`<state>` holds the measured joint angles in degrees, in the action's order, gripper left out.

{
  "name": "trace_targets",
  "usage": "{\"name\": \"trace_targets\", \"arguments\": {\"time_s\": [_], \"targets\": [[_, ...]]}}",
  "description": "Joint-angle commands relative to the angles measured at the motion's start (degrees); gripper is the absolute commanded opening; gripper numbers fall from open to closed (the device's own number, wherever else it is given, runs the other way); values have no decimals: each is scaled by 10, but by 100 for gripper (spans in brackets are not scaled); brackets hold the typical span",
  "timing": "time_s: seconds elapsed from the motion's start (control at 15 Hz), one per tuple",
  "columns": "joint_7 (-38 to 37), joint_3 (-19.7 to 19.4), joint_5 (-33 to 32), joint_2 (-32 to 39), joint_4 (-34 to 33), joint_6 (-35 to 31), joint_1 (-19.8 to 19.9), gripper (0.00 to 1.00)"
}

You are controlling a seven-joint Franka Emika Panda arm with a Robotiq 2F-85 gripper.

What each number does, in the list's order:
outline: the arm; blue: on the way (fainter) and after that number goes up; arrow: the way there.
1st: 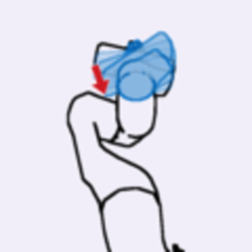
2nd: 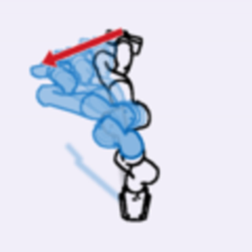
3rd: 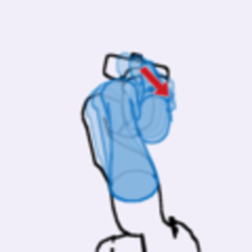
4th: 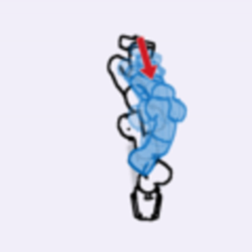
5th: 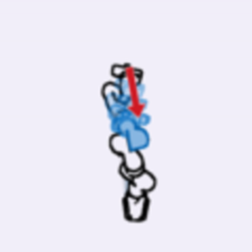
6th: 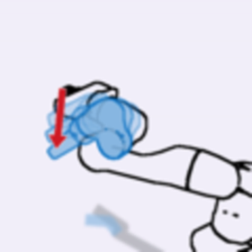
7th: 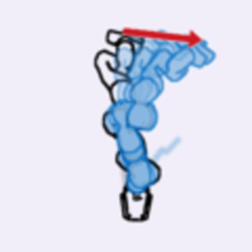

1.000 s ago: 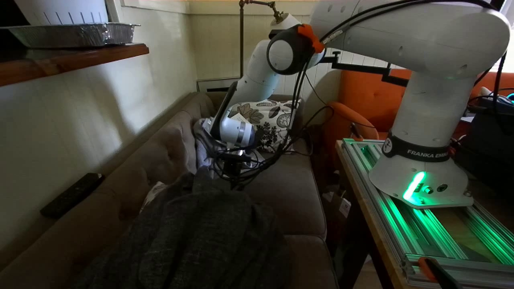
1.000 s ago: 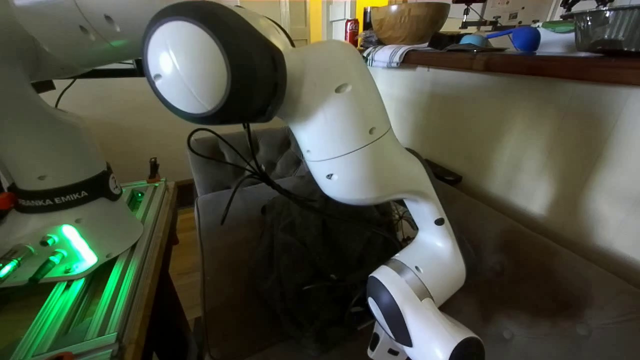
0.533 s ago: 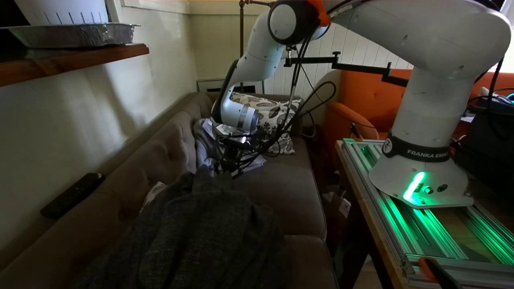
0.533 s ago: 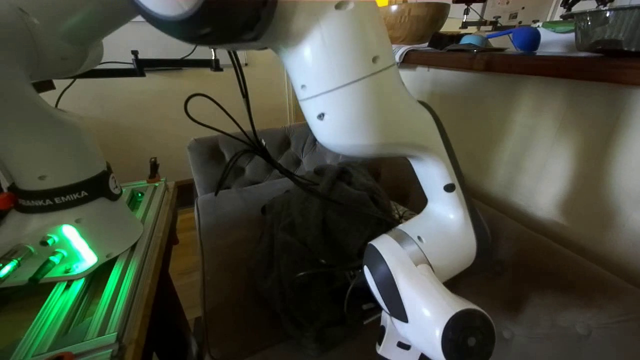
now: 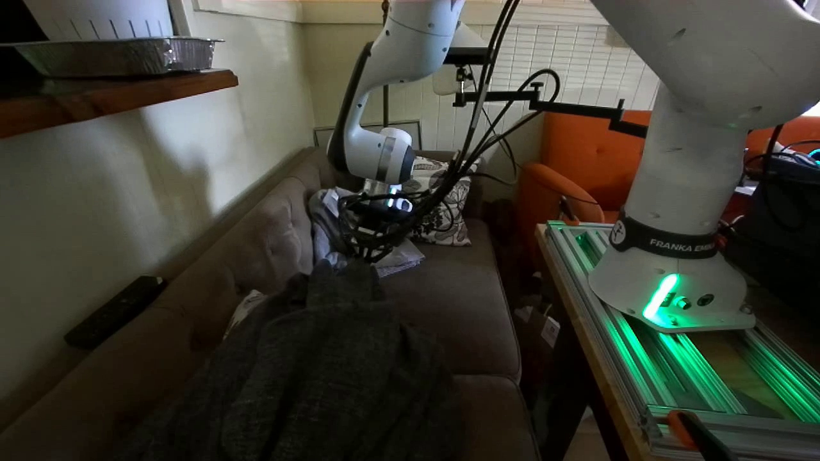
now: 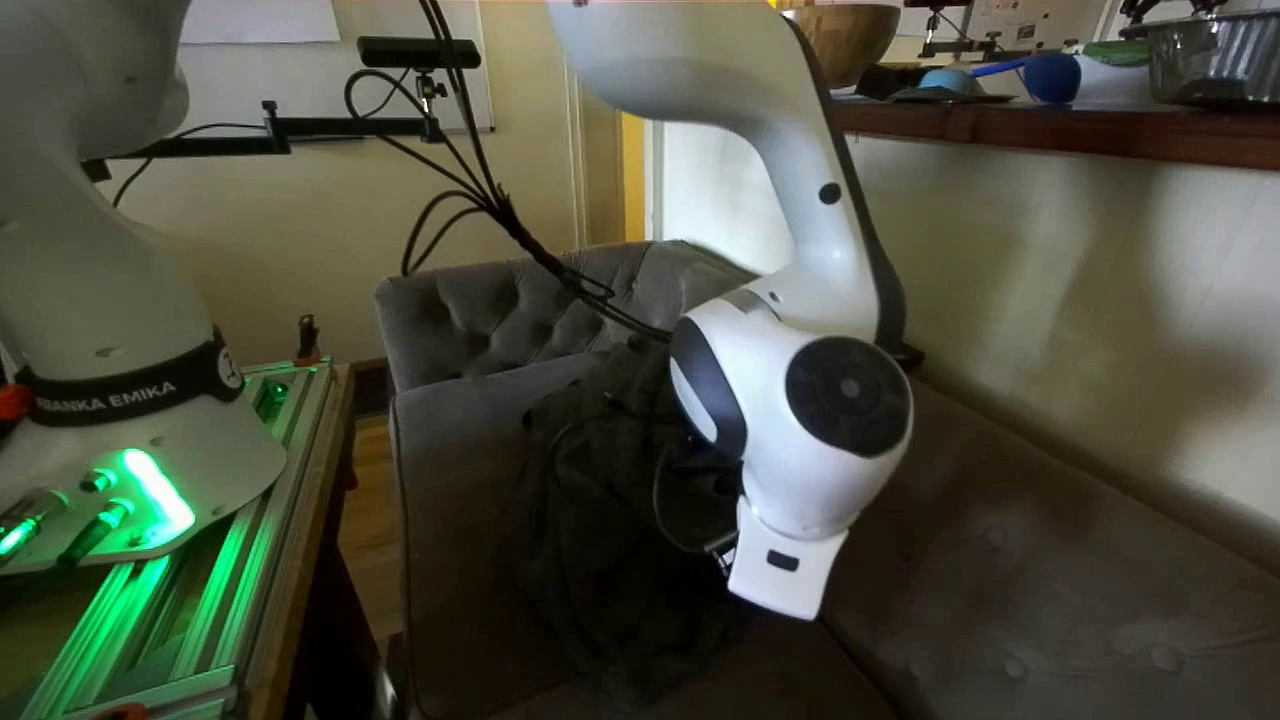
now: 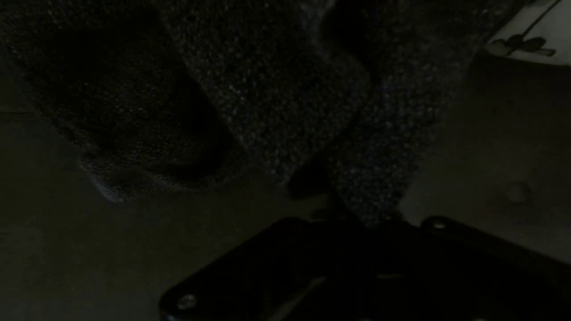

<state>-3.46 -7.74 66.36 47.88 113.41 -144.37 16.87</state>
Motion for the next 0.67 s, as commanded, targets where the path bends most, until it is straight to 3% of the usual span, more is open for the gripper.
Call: {"name": "trace_targets", "arguments": {"time_s": [0.0, 0.27, 0.4, 0.53, 0.6], "targets": [[-13, -7, 54, -113, 142, -141, -65, 1], [43, 31, 186, -215, 246, -312, -93, 1], [85, 50, 231, -277, 293, -337, -104, 1], [121, 70, 229, -340, 346, -296, -113, 1], [85, 56, 209, -256, 276, -317, -106, 4]]}}
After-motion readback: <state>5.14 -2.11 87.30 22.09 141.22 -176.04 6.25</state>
